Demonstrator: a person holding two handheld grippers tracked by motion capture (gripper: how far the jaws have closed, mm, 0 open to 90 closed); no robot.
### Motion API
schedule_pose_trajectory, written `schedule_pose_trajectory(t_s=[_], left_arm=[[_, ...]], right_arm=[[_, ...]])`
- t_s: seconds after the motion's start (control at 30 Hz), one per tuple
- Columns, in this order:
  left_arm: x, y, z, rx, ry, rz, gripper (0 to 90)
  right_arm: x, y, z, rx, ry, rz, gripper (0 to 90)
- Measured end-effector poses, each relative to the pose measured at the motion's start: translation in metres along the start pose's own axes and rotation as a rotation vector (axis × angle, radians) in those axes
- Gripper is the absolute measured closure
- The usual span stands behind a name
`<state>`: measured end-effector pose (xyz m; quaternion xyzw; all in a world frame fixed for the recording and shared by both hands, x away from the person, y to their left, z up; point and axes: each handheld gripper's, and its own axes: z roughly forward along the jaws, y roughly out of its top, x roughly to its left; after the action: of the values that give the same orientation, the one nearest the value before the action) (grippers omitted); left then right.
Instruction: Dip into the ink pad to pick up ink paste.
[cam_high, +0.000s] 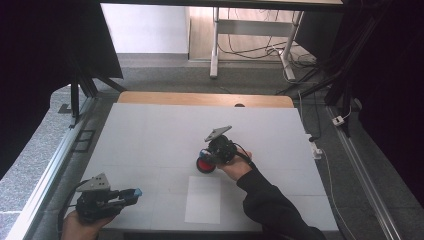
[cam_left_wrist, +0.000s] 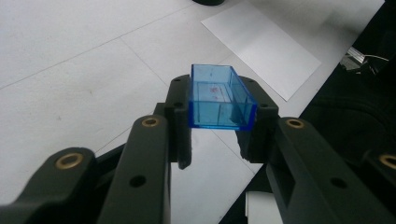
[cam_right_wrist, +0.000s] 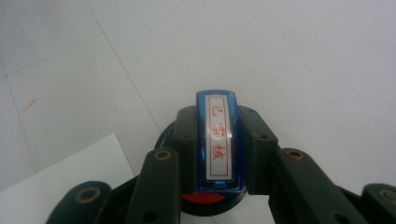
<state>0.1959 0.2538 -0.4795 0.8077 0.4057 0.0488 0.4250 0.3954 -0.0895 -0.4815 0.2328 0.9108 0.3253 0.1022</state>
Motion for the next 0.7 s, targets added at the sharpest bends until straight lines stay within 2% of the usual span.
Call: schedule_pose_trajectory(t_s=[0.3,0.7], left_arm=[[0.0,0.0,-0.001,-0.003,-0.002,-0.003,68.5],[0.0,0.0,-0.001,-0.004,-0.004,-0.003,68.5]], right_arm=[[0.004,0.005,-0.01,-0.042,0.022,-0.004,70.7],[0.008,0.002,-0.003,0.002,0.047,-0.004,70.7]])
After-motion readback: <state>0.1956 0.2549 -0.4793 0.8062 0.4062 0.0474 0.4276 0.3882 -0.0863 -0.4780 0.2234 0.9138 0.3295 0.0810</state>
